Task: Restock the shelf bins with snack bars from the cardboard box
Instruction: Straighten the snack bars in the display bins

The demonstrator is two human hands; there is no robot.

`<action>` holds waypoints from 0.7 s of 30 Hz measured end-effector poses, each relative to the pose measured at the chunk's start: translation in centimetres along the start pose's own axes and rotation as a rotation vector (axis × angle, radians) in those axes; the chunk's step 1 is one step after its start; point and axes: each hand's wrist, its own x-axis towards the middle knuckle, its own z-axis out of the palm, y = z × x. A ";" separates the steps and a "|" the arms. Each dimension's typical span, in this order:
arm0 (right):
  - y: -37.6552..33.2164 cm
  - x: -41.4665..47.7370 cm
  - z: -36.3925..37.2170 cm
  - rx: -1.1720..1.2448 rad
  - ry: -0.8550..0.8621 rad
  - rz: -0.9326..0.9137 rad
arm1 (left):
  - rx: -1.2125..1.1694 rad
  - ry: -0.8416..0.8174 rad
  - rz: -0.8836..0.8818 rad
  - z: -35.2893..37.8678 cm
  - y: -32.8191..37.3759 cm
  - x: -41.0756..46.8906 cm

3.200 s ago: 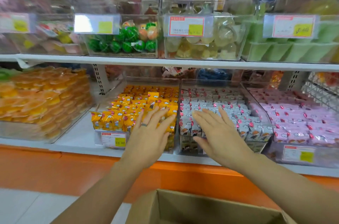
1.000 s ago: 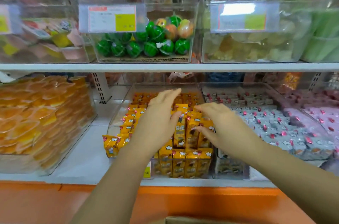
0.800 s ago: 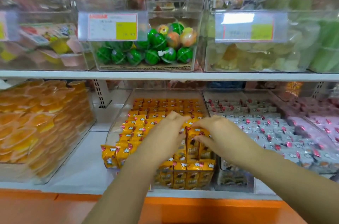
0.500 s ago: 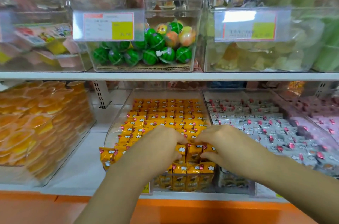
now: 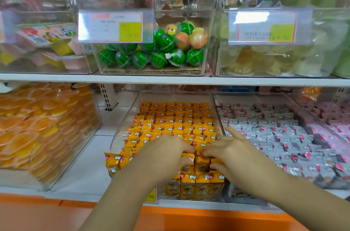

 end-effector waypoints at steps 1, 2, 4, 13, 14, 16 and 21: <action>-0.1 -0.1 0.2 0.016 0.018 0.000 | -0.010 0.000 0.012 -0.1 0.0 -0.2; -0.1 -0.2 0.5 0.011 0.072 -0.026 | -0.025 -0.008 0.021 -0.3 0.0 -0.4; -0.2 -0.6 1.2 0.022 0.097 -0.059 | -0.079 -0.030 0.024 -0.7 -0.1 -0.7; 1.5 -2.6 0.4 0.322 0.177 0.143 | -0.232 -0.082 0.028 -2.5 -1.9 6.3; 1.5 -2.5 0.6 0.313 0.177 0.144 | -0.221 -0.121 0.049 -2.3 -1.8 7.1; 1.6 -2.4 0.7 0.310 0.158 0.132 | -0.183 -0.206 0.083 -1.8 -1.7 8.2; 2.1 -2.3 1.2 0.335 0.203 0.102 | -0.132 -0.273 0.121 -1.2 -1.7 9.4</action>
